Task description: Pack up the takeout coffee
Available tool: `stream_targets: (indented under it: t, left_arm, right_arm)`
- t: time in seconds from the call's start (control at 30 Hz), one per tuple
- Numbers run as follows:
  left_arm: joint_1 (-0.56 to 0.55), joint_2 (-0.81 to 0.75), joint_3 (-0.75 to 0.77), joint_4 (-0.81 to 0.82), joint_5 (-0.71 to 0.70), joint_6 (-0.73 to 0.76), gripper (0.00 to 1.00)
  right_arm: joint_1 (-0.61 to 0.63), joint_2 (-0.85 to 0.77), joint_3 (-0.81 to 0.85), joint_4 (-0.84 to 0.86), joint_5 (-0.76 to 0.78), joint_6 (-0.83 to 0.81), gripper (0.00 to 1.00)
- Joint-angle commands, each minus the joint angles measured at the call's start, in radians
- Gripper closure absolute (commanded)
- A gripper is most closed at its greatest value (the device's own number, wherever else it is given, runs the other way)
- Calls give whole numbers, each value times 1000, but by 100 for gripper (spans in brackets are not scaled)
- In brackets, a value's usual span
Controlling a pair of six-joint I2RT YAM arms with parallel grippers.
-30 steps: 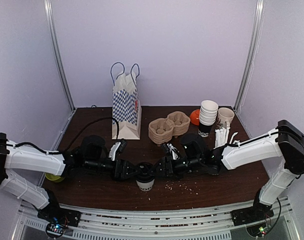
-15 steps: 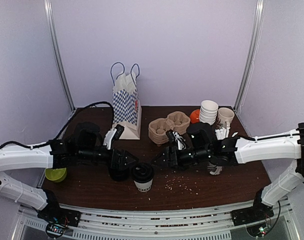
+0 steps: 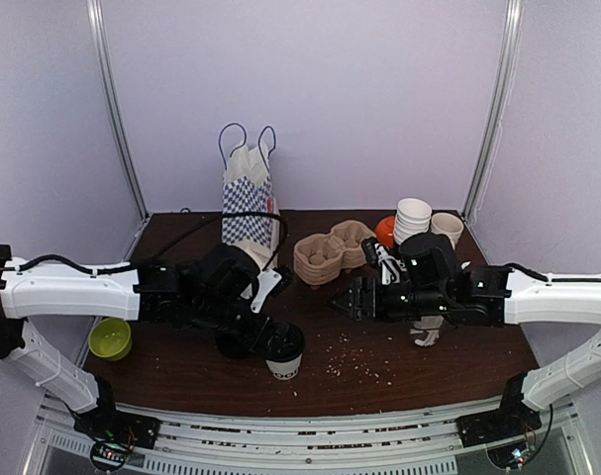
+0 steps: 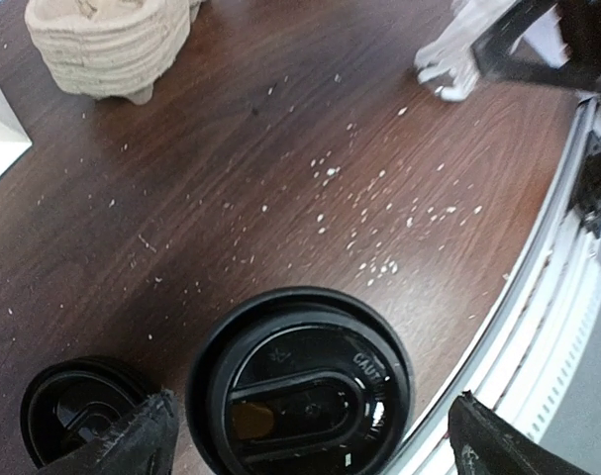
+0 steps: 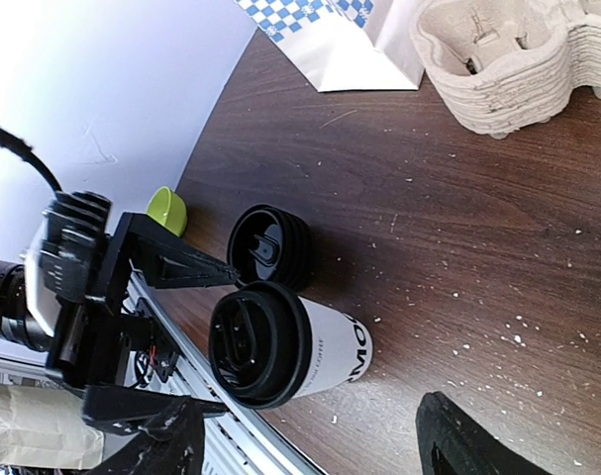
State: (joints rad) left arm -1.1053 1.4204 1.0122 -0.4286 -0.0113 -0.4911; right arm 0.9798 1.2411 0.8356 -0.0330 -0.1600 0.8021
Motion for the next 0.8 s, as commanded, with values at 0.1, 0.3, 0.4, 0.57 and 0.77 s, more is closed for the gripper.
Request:
stream_targets:
  t: [0.1, 0.3, 0.4, 0.57, 0.77]
  left_arm:
    - [-42, 89, 81, -96, -80, 4, 2]
    - [-44, 124, 94, -106, -98, 3, 2]
    - [-44, 139, 101, -106, -93, 4, 2]
    - [-44, 147, 106, -104, -96, 5, 5]
    - [-44, 108, 103, -106, -128, 3, 22]
  right_arm:
    - [3, -44, -30, -33, 45, -20, 25]
    - [2, -44, -39, -24, 45, -20, 25]
    - [3, -39, -40, -22, 43, -21, 25]
    - [3, -35, -39, -16, 40, -21, 25]
    - [2, -36, -35, -18, 39, -26, 25]
